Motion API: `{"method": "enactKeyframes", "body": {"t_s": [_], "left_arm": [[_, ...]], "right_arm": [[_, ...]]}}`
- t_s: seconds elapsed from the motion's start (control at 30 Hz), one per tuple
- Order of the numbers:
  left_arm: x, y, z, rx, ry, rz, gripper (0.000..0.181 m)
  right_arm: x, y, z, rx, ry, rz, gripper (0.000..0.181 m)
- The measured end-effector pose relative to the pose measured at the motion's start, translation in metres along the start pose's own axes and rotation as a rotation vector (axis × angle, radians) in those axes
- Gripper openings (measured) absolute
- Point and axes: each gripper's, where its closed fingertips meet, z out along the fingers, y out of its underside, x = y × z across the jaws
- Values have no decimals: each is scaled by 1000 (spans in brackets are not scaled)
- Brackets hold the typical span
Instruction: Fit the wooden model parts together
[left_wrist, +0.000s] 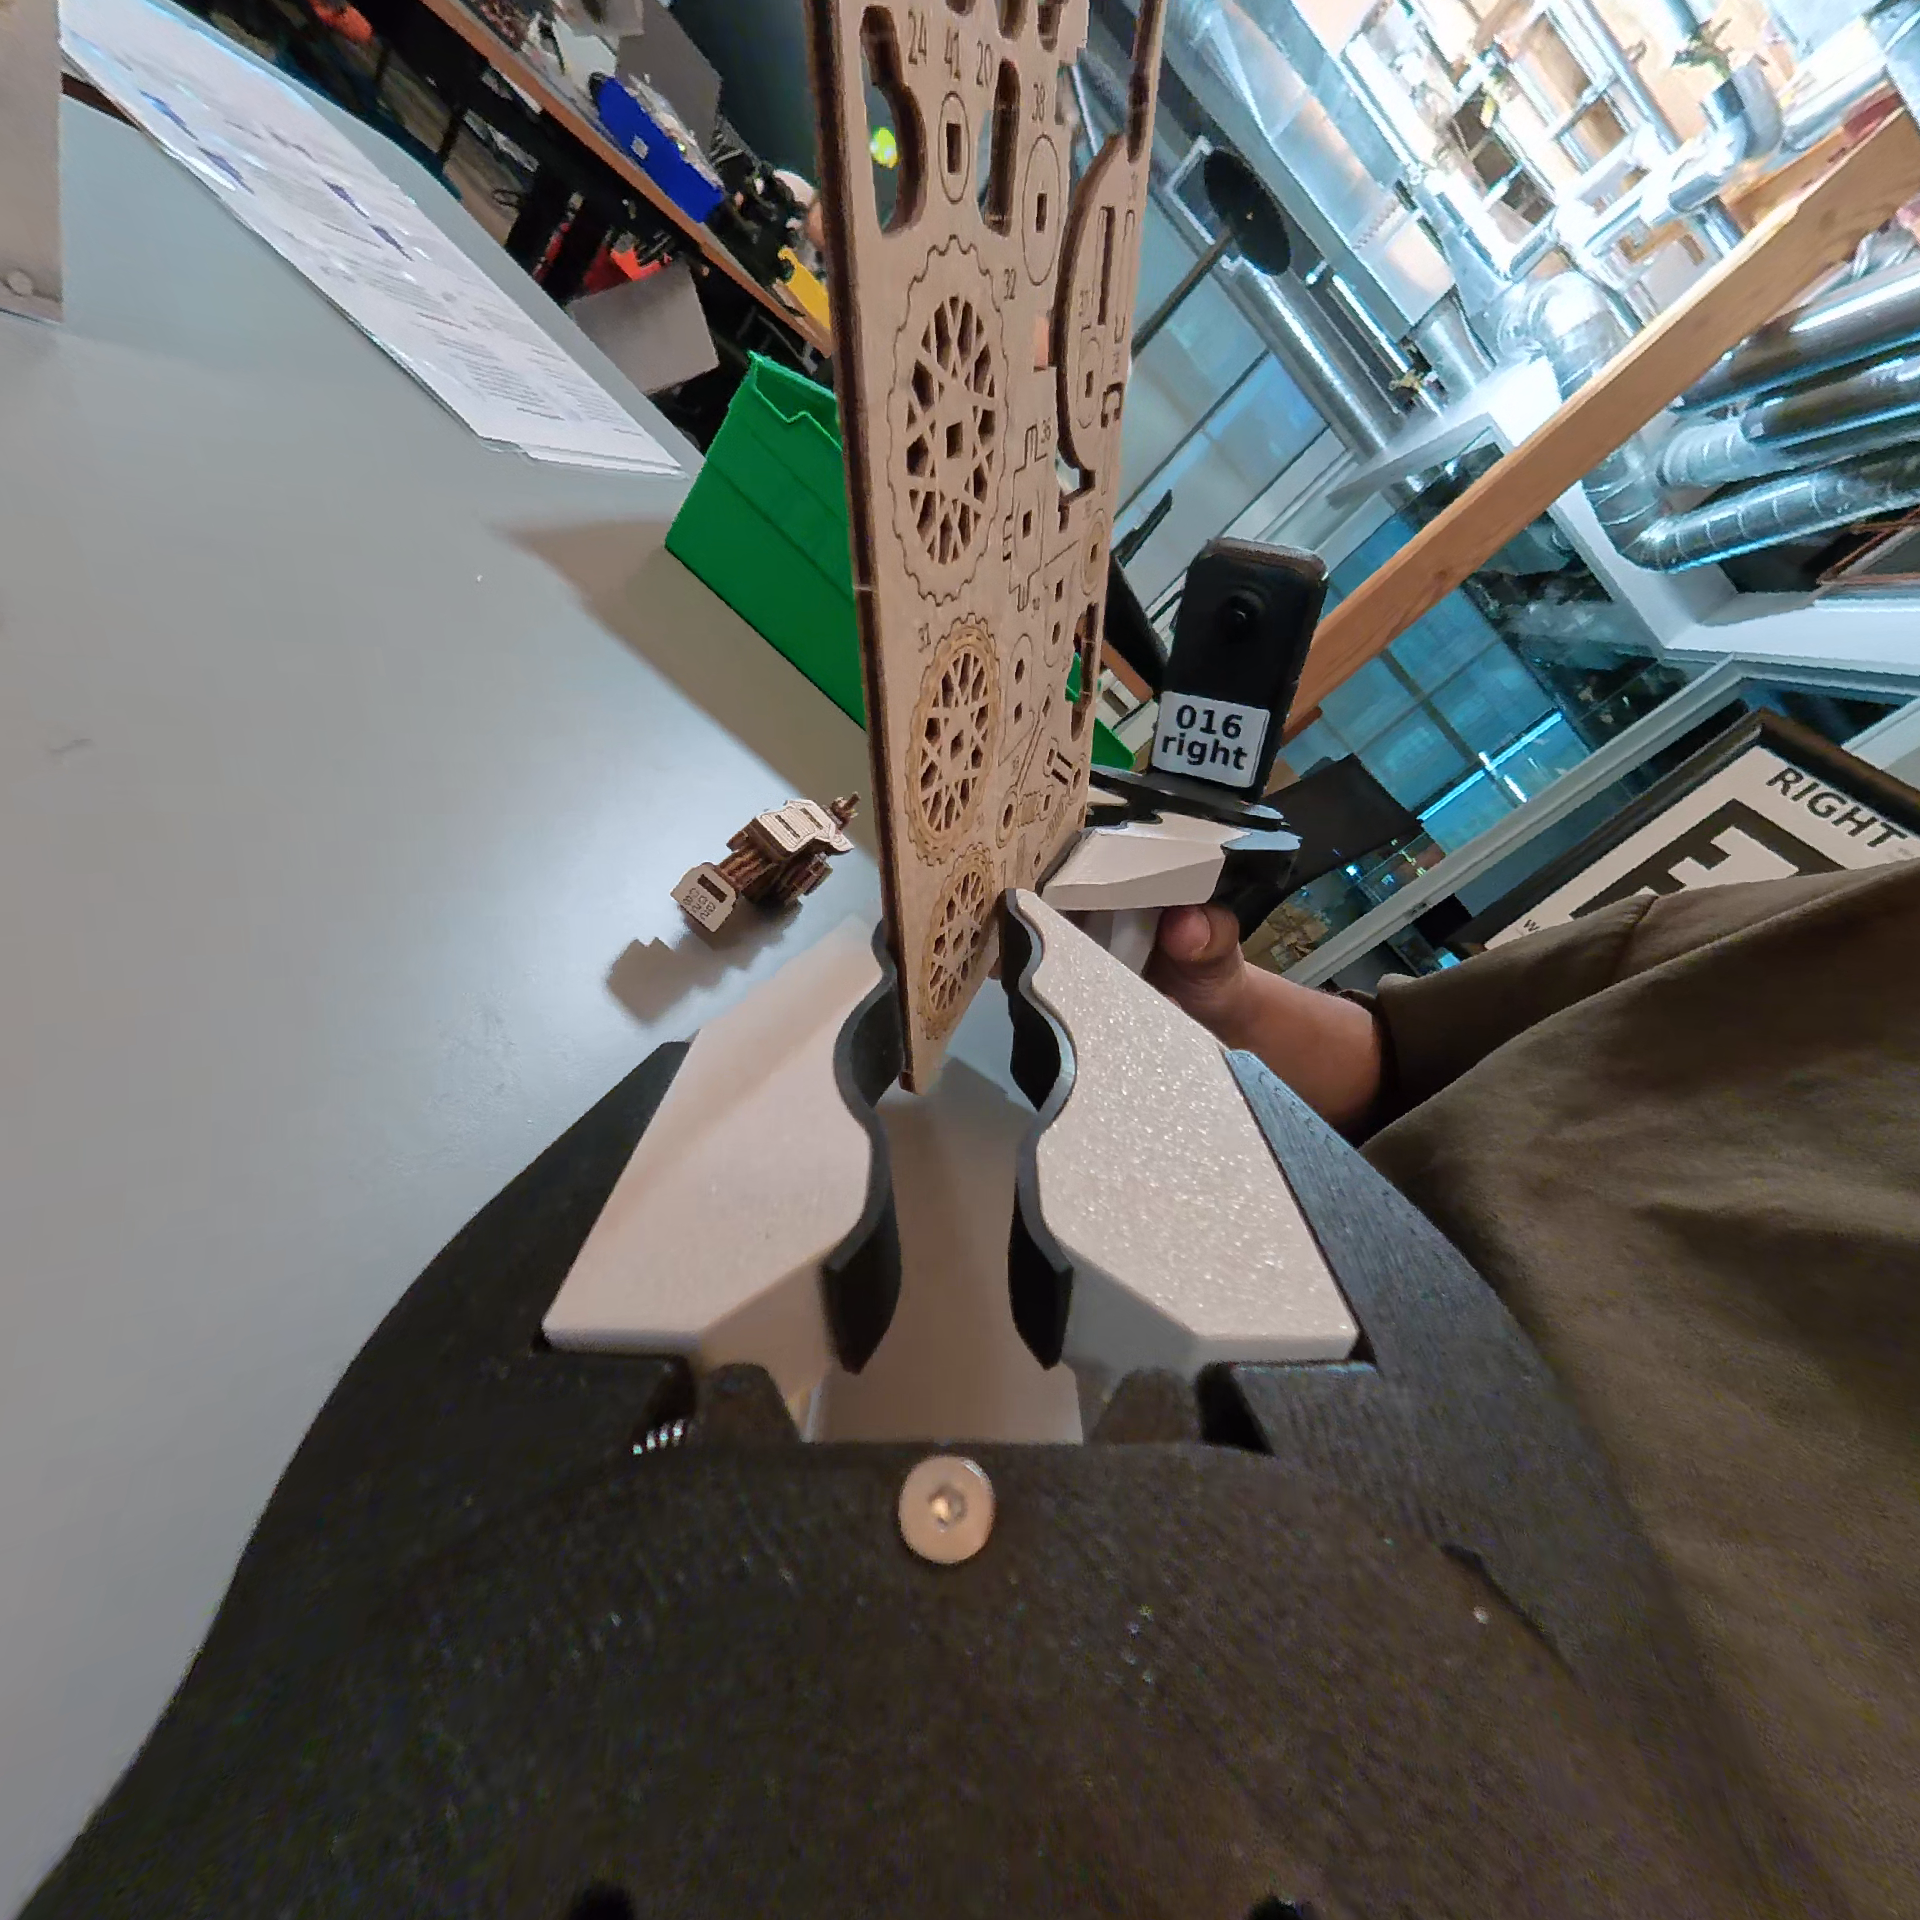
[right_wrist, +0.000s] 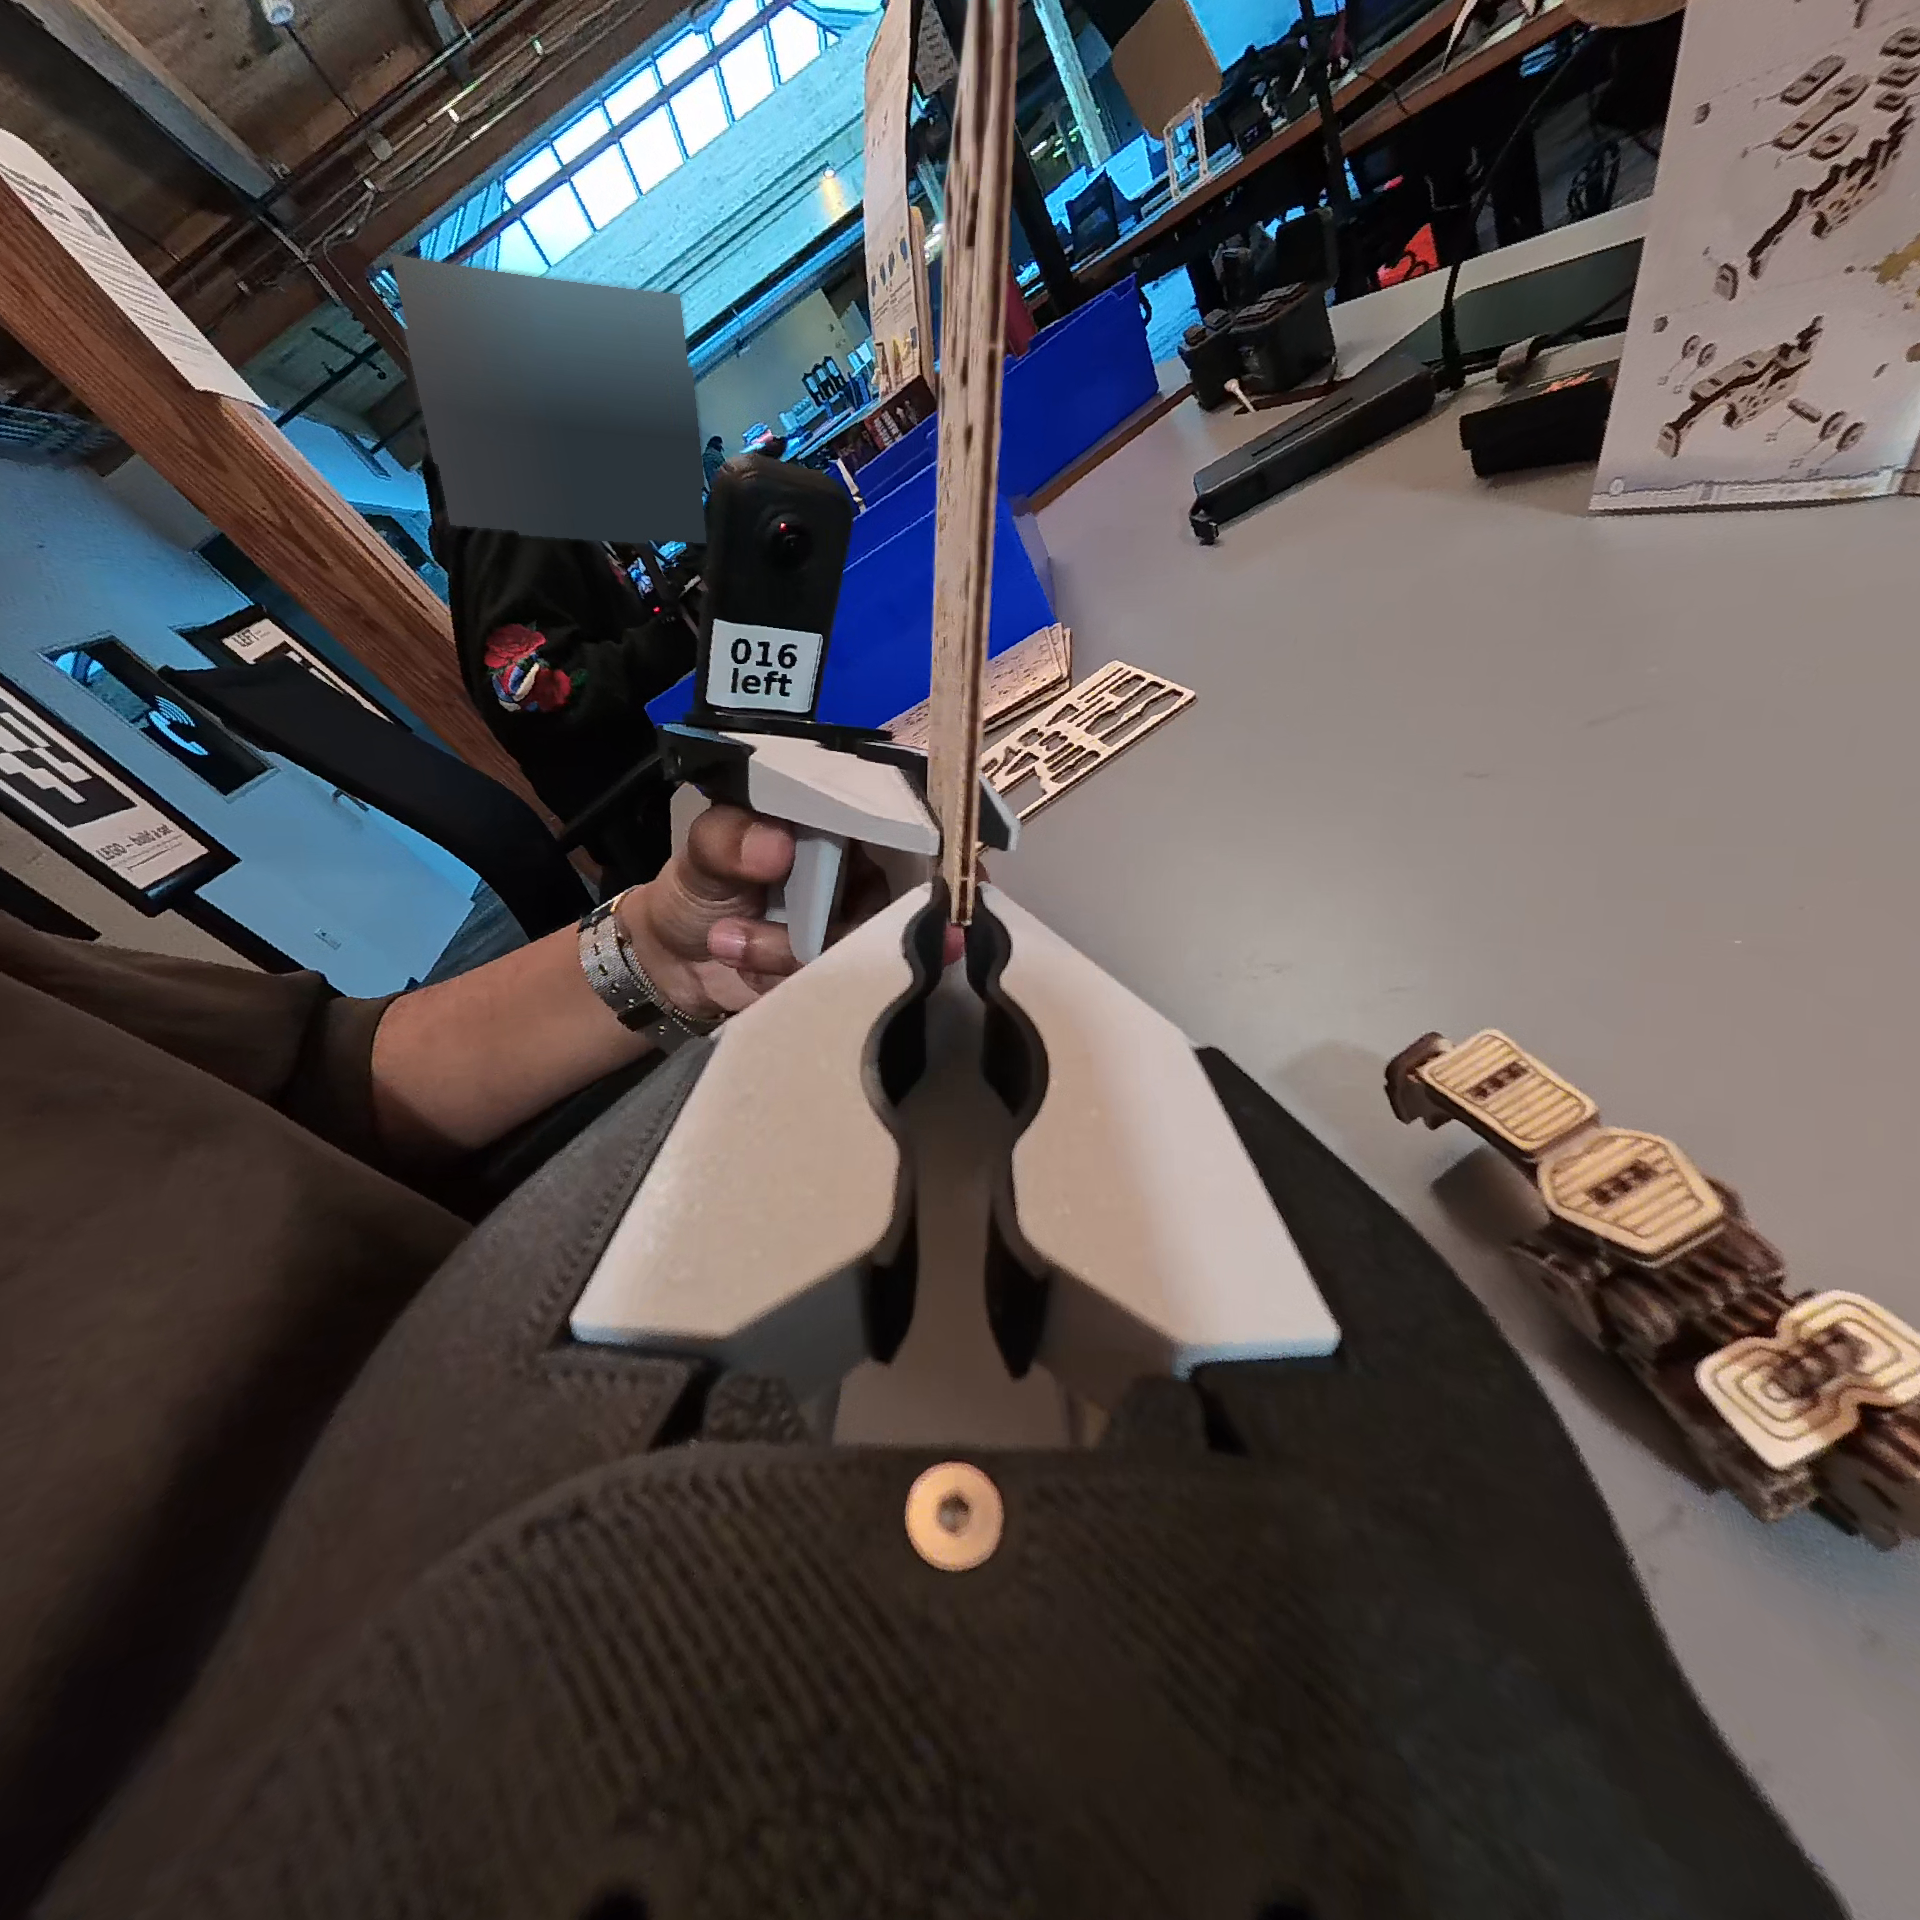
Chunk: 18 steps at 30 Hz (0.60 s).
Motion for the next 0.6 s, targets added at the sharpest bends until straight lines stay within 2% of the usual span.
{"method": "enactKeyframes", "body": {"t_s": [0.6], "left_arm": [[-3,1,2,5,-33,-46,9]], "right_arm": [[3,1,-1,-10,24,-21,2]]}}
